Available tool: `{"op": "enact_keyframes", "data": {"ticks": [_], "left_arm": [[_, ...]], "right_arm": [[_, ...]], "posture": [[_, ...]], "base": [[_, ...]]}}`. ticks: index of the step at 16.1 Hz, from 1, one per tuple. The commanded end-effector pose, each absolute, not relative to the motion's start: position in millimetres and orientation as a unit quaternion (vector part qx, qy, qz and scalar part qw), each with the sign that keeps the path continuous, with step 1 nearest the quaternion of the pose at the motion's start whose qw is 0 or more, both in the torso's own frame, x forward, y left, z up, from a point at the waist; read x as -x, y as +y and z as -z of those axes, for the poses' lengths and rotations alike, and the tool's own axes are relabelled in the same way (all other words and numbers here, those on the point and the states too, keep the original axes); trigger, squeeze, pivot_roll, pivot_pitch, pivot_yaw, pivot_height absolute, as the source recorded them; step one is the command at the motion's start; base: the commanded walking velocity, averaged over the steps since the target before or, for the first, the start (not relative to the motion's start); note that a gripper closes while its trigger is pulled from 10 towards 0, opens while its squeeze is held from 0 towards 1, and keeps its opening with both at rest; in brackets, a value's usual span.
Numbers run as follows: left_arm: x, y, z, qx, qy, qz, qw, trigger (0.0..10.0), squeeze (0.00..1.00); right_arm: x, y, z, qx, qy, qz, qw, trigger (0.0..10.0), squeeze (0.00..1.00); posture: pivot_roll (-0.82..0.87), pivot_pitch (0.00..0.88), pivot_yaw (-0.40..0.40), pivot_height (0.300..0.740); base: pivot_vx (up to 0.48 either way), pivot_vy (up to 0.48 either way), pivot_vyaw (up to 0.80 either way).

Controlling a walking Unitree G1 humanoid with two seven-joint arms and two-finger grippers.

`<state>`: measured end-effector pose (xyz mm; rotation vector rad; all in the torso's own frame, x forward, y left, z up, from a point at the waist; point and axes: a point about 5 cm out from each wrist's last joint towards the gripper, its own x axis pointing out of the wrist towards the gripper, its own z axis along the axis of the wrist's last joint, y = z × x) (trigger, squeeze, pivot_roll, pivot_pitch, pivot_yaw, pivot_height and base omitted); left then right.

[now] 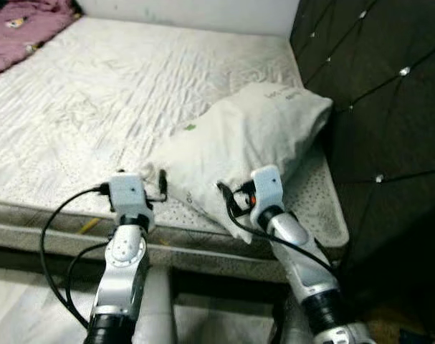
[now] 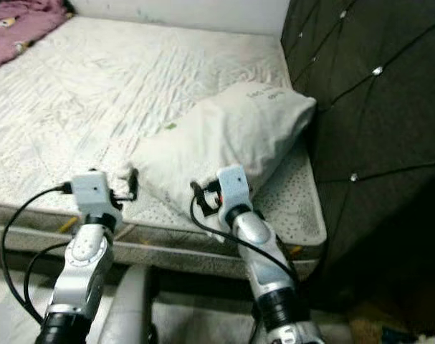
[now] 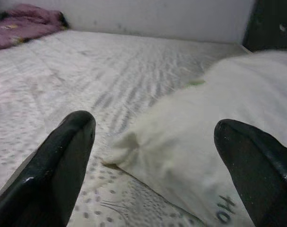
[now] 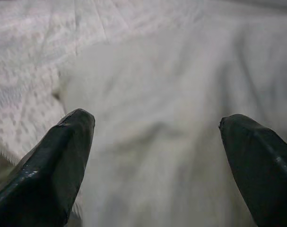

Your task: Clean up the room

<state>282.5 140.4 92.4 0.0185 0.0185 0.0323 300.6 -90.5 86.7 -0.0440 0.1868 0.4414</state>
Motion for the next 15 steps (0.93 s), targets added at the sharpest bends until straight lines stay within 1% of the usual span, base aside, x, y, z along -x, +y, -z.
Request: {"op": "enact_keyframes", "data": {"ticks": [1, 2, 4, 5, 6, 7, 9, 11, 13, 14, 15], "left_arm": [[-282, 143, -93, -0.026, 0.019, -0.021, 0.999, 10.0, 0.0], [-280, 149, -92, -0.032, 0.028, -0.03, 0.999, 10.0, 0.0], [-271, 168, -87, -0.051, 0.052, -0.06, 0.996, 10.0, 0.0], [-262, 182, -83, -0.063, 0.068, -0.075, 0.993, 10.0, 0.0], [-261, 185, -83, -0.064, 0.07, -0.078, 0.992, 10.0, 0.0], [-252, 193, -80, -0.07, 0.086, -0.085, 0.99, 10.0, 0.0], [-248, 194, -78, -0.071, 0.096, -0.086, 0.989, 10.0, 0.0], [-248, 192, -80, -0.071, 0.097, -0.084, 0.989, 10.0, 0.0], [-244, 193, -81, -0.073, 0.103, -0.086, 0.988, 10.0, 0.0], [-241, 195, -80, -0.076, 0.106, -0.088, 0.988, 10.0, 0.0], [-234, 202, -79, -0.088, 0.111, -0.097, 0.985, 10.0, 0.0]], "right_arm": [[-301, -91, -88, 0.023, 0.108, -0.24, 0.964, 10.0, 0.0], [-300, -91, -87, 0.03, 0.118, -0.255, 0.959, 10.0, 0.0], [-302, -95, -87, 0.044, 0.136, -0.264, 0.954, 10.0, 0.0], [-303, -93, -87, 0.063, 0.152, -0.291, 0.942, 10.0, 0.0], [-303, -93, -87, 0.067, 0.157, -0.298, 0.939, 10.0, 0.0], [-301, -90, -87, 0.085, 0.178, -0.332, 0.922, 10.0, 0.0], [-296, -89, -84, 0.096, 0.195, -0.356, 0.909, 10.0, 0.0], [-295, -88, -82, 0.093, 0.202, -0.362, 0.905, 10.0, 0.0], [-298, -80, -79, 0.053, 0.22, -0.342, 0.912, 10.0, 0.0], [-299, -77, -77, 0.052, 0.221, -0.333, 0.915, 10.0, 0.0], [-303, -72, -70, 0.049, 0.23, -0.304, 0.923, 10.0, 0.0]], "posture": [[0.07, 0.0, -0.057, 0.575], [0.07, 0.0, -0.057, 0.575], [0.08, 0.0, -0.057, 0.575], [0.09, 0.0, -0.057, 0.575], [0.09, 0.0, -0.057, 0.575], [0.1, 0.0, -0.058, 0.575], [0.1, 0.0, -0.06, 0.575], [0.11, 0.0, -0.06, 0.575], [0.12, 0.0, -0.058, 0.575], [0.14, 0.0, -0.055, 0.575], [0.16, 0.0, -0.056, 0.575]], "base": [[0.0, 0.0, 0.0], [0.0, 0.0, 0.0], [0.0, 0.0, 0.0], [0.0, 0.0, 0.0], [0.0, 0.0, 0.0], [0.0, 0.0, 0.0], [0.0, 0.0, 0.0], [0.0, 0.0, 0.0], [0.0, 0.0, 0.0], [0.0, 0.0, 0.0], [0.0, 0.0, 0.0]]}}
